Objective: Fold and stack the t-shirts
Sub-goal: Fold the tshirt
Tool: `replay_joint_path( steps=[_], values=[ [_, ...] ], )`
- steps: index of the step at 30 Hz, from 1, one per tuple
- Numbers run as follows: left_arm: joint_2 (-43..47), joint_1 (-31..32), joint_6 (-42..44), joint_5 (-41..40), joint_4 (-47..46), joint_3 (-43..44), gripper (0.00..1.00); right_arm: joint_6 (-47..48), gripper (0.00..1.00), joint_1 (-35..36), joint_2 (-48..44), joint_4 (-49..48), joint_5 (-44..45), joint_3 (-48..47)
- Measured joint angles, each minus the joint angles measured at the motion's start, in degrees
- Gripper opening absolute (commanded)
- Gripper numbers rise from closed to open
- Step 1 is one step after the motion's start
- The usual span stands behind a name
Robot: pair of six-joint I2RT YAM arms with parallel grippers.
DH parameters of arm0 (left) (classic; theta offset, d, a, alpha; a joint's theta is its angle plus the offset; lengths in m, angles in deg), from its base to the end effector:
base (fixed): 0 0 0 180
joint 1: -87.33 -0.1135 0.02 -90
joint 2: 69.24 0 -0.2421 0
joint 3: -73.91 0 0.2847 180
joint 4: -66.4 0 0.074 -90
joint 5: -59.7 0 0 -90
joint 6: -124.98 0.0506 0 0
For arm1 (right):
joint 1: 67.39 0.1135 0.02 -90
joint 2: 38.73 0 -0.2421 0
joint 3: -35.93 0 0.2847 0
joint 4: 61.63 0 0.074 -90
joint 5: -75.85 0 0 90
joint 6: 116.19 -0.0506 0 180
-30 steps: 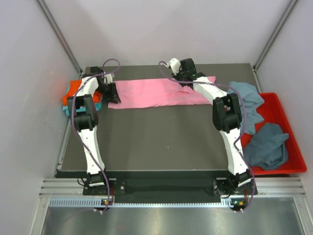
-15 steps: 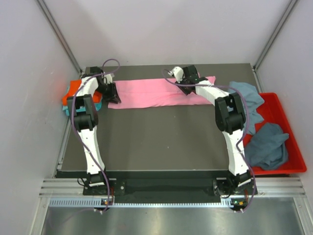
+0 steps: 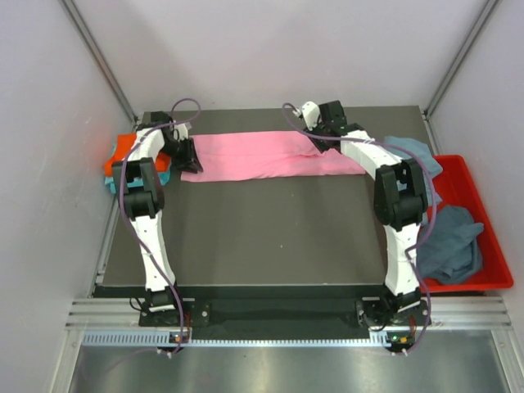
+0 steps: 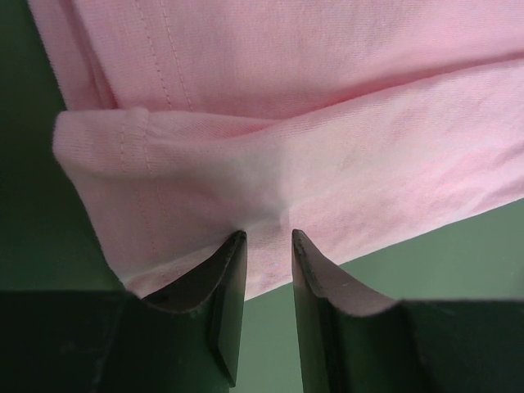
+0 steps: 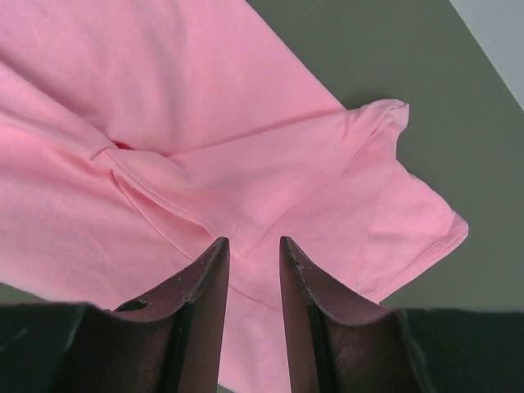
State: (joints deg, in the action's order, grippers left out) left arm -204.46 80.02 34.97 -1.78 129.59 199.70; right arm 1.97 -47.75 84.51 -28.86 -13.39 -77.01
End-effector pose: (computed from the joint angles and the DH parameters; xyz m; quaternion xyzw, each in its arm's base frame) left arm 0.5070 0.0407 0.1243 -0.0240 0.9585 -0.2337 0.1616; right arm 0.4936 0.1754 0.1800 -0.3692 0.8397 -0.0356 0.3966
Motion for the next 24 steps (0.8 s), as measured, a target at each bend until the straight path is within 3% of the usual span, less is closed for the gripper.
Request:
replay_joint_path(
  steps=[24],
  values=[
    [0.0, 0.0, 0.0, -0.1, 0.0, 0.0, 0.34, -2.4, 0.27, -2.9, 2.9, 4.5, -8.1, 0.3]
  ],
)
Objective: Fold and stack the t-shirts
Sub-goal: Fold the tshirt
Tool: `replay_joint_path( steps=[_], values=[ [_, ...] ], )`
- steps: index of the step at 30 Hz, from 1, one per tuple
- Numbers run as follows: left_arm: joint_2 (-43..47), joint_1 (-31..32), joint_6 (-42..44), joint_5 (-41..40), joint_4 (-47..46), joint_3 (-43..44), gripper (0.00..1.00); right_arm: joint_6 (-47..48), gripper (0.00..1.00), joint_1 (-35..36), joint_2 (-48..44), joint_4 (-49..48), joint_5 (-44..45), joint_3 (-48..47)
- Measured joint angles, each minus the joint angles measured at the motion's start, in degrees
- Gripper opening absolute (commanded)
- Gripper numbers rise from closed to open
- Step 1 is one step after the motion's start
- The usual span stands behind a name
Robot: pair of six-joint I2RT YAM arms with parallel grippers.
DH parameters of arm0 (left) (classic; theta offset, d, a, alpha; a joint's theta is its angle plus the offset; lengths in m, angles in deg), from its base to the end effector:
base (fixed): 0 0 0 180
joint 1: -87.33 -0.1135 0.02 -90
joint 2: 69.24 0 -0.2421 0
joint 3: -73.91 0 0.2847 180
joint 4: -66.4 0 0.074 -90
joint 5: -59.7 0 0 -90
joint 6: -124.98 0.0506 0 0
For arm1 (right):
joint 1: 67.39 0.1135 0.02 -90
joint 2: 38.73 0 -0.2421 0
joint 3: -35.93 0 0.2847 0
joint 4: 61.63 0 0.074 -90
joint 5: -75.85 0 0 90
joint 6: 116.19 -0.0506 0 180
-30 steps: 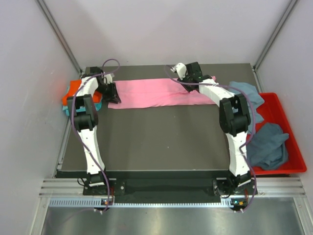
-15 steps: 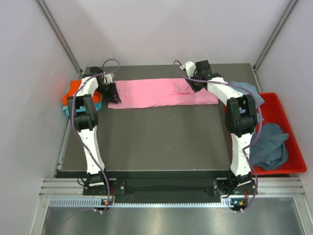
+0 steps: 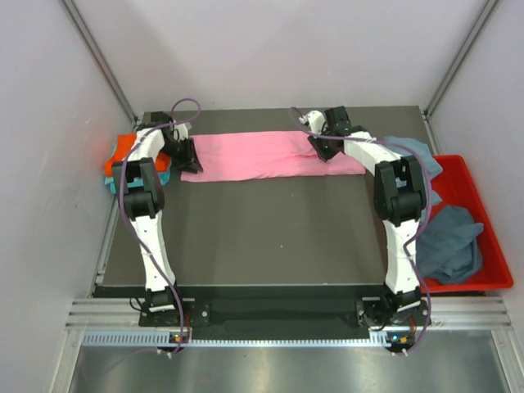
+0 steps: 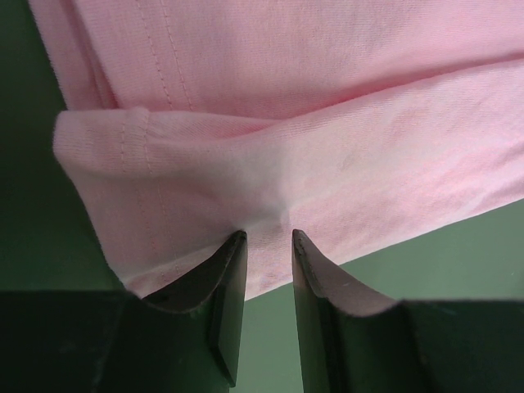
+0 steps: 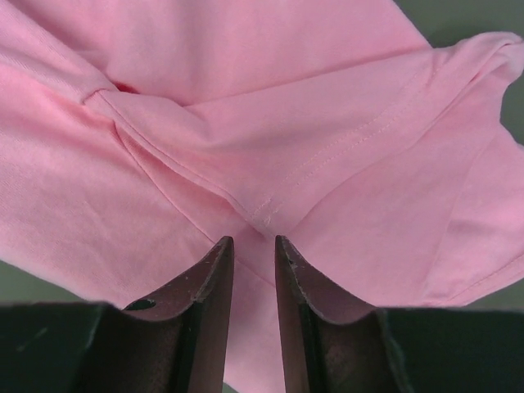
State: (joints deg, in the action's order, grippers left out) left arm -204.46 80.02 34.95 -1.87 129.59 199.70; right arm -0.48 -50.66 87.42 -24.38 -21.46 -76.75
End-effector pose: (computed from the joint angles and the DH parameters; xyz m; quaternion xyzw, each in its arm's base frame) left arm 0.5070 0.0408 0.1243 -0.0243 0.9587 -0.2330 0.1616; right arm 0.4945 0.1554 0.1465 -0.3602 0.8684 0.0336 0.3391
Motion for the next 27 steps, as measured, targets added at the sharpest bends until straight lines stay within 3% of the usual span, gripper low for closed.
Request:
replay_joint_path(
  steps=[6, 19, 27],
  values=[
    [0.0, 0.1, 0.0, -0.2, 0.0, 0.0, 0.34, 0.0, 0.25, 0.0, 1.1, -0.1, 0.1, -0.1],
    [0.0, 0.3, 0.0, -0.6, 0.0, 0.0, 0.34, 0.0, 0.02, 0.0, 3.5, -1.5, 1.7, -2.1],
    [0.0, 0.4, 0.0, -0.8, 0.0, 0.0, 0.34, 0.0, 0.0, 0.2, 3.7, -1.9, 2.2, -3.5]
  ],
)
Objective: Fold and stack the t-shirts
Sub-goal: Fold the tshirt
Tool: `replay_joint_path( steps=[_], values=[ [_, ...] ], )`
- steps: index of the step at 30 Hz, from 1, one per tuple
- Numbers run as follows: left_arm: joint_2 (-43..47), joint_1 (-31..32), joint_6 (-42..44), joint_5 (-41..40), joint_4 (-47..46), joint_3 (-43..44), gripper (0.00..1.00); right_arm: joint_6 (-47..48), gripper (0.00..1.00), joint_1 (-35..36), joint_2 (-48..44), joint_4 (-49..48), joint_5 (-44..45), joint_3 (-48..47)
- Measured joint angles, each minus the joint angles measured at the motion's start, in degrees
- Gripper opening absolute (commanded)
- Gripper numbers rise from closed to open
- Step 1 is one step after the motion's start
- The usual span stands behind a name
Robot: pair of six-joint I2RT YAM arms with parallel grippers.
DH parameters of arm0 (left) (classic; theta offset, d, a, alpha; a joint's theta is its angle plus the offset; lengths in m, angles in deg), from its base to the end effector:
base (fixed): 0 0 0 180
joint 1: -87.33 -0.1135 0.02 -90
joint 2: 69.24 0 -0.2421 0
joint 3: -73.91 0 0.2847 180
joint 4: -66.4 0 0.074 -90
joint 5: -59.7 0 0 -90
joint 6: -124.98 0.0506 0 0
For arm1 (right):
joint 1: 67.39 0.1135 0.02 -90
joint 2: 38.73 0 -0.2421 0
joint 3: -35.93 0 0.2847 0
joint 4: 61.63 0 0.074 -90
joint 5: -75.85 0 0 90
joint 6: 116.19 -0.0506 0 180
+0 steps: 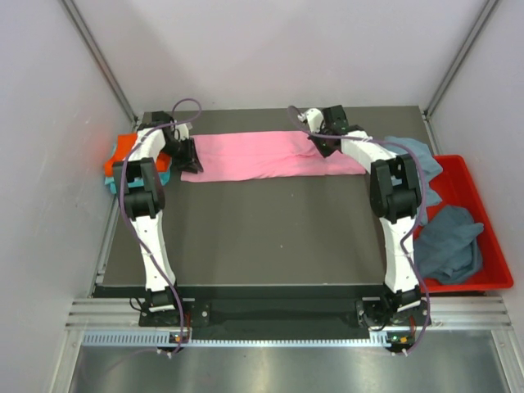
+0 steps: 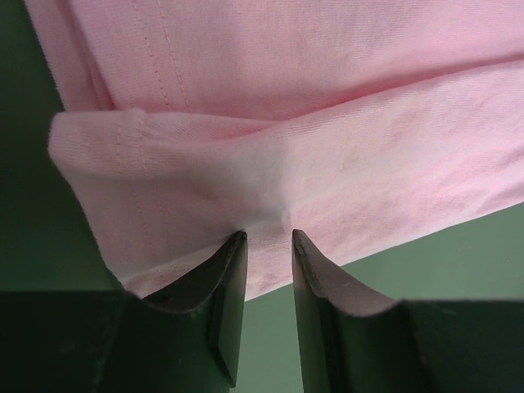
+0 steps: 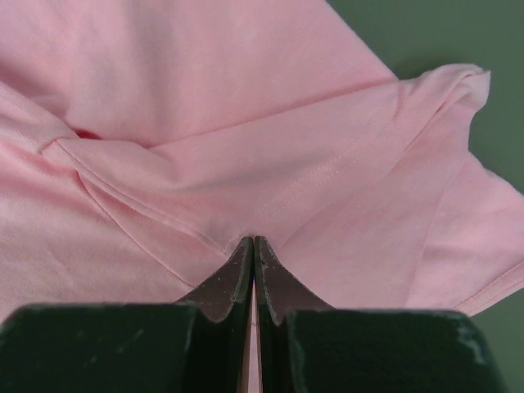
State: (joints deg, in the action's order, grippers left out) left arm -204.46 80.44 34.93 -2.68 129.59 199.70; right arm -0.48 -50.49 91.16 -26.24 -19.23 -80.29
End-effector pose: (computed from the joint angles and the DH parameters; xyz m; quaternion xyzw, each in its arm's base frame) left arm 0.5073 0.0377 0.1240 -0.0221 0.9604 -0.2268 0.1605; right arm 0.5091 0.1594 0.1380 -0.3545 0.8663 0.0146 0.3515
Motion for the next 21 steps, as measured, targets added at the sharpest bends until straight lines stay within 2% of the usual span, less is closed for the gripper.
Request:
replay_joint_path(
  steps=[5, 6, 8, 10, 11, 17, 21],
  values=[
    [0.0, 0.3, 0.0, 0.0, 0.0, 0.0, 0.34, 0.0, 0.0, 0.3, 0.0, -0.2, 0.1, -0.5],
    [0.0, 0.3, 0.0, 0.0, 0.0, 0.0, 0.34, 0.0, 0.02, 0.4, 0.0, -0.1, 0.1, -0.5],
    [0.0, 0.3, 0.0, 0.0, 0.0, 0.0, 0.34, -0.1, 0.19, 0.6, 0.0, -0.1, 0.5, -0.7],
    [0.0, 0.3, 0.0, 0.0, 0.0, 0.0, 0.34, -0.4, 0.32, 0.6, 0.0, -0.2, 1.5, -0.7],
    [0.0, 0.3, 0.0, 0.0, 0.0, 0.0, 0.34, -0.6, 0.34, 0.6, 0.0, -0.2, 2.1, -0.6],
    [0.0, 0.3, 0.0, 0.0, 0.0, 0.0, 0.34, -0.4, 0.35, 0.5, 0.0, -0.9, 3.3, 0.3],
    [0.0, 0.4, 0.0, 0.0, 0.0, 0.0, 0.34, -0.4, 0.33, 0.5, 0.0, -0.9, 3.3, 0.5]
  ],
)
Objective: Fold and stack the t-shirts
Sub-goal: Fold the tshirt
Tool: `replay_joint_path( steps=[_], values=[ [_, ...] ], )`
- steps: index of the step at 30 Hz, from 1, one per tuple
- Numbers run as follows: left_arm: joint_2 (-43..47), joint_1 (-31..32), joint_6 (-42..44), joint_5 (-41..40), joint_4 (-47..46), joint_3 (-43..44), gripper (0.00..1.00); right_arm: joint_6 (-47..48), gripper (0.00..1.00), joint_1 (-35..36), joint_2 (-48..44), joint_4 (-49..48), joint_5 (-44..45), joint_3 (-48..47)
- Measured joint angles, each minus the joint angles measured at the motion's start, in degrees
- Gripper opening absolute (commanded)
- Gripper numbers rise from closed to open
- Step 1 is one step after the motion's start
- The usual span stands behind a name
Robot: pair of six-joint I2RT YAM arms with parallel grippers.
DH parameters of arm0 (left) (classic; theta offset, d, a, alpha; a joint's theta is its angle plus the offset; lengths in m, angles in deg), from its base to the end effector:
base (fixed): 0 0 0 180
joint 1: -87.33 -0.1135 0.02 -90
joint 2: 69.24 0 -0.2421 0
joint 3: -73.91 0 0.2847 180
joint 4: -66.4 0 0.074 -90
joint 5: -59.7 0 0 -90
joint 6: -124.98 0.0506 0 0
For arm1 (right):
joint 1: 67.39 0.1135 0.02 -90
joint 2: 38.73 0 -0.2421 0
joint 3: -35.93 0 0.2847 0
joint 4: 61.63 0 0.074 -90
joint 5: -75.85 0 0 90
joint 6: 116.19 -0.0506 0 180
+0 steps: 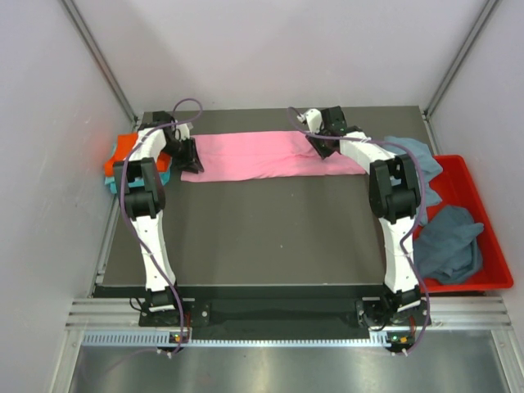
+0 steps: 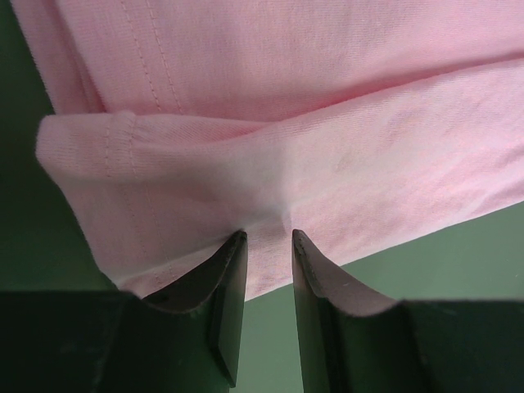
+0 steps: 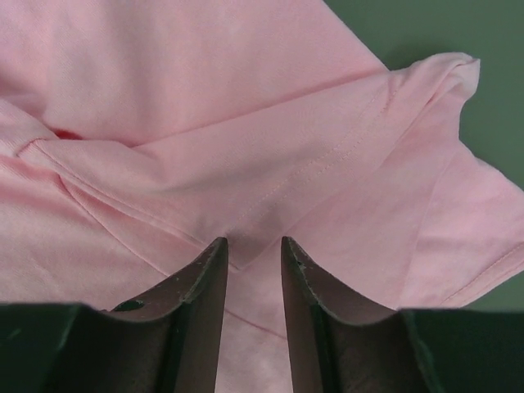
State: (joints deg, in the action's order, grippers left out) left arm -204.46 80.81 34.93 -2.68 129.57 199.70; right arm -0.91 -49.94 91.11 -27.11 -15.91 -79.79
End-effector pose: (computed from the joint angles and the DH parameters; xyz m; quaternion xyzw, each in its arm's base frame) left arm 0.5076 0.0344 0.1240 -0.0190 0.9604 -0.2273 0.1600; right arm 0.5085 0.1615 0.1364 -0.3458 0.8692 -0.0098 0.3533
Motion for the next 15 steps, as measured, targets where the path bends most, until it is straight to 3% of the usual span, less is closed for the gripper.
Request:
replay_joint_path(
  steps=[4, 15],
  values=[
    [0.0, 0.0, 0.0, 0.0, 0.0, 0.0, 0.34, 0.0, 0.18, 0.0, 0.1, 0.0, -0.6, 0.0],
    [0.0, 0.1, 0.0, -0.4, 0.0, 0.0, 0.34, -0.3, 0.0, 0.0, 0.2, 0.1, -2.5, 0.0]
  ],
)
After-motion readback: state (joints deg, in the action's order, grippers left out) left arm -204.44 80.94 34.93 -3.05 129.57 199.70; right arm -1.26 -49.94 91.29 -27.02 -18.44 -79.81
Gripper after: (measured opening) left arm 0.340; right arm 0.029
